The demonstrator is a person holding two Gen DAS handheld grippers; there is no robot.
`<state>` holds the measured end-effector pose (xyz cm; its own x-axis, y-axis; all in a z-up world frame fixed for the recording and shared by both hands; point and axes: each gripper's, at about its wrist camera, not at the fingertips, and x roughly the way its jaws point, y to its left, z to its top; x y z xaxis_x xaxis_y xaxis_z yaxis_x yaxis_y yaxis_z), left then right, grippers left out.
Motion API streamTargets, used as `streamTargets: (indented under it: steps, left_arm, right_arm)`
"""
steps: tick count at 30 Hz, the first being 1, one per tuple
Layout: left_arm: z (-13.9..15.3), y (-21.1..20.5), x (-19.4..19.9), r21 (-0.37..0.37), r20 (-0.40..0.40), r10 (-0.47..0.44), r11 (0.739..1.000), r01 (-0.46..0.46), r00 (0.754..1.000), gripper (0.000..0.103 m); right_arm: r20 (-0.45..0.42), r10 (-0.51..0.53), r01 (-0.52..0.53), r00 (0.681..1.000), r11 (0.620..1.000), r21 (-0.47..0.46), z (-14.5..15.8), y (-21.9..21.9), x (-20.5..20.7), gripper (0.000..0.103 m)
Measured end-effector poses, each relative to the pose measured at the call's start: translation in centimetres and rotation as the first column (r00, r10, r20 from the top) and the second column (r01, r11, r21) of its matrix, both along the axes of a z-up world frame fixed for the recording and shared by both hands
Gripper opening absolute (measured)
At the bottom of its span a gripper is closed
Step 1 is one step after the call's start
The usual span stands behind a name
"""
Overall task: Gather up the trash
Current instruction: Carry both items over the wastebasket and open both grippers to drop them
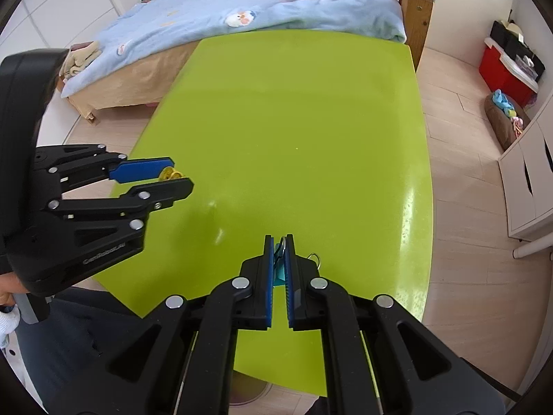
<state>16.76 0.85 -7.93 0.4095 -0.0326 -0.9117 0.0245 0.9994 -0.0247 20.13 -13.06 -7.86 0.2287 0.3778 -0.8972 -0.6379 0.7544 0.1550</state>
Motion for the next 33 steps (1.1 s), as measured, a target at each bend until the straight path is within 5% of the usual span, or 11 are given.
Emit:
streamTargets:
  steps: [15,33]
  left_arm:
    - [4.5,-0.2,-10.8,-0.013,0.117,0.024,1.000,-0.023,0.993,0.027]
    - [5.2,-2.5,-20.2,-0.076,0.172,0.042,0.997,-0.029,0.984,0.027]
  right_arm:
    - [0.064,0.081,-0.085,0.995,0.994,0.066,3.8,0.0,-7.6,0.005]
    - [0.078,0.134,-0.144,0.988,0.980,0.136,5.3,-3.5,-18.4,0.005]
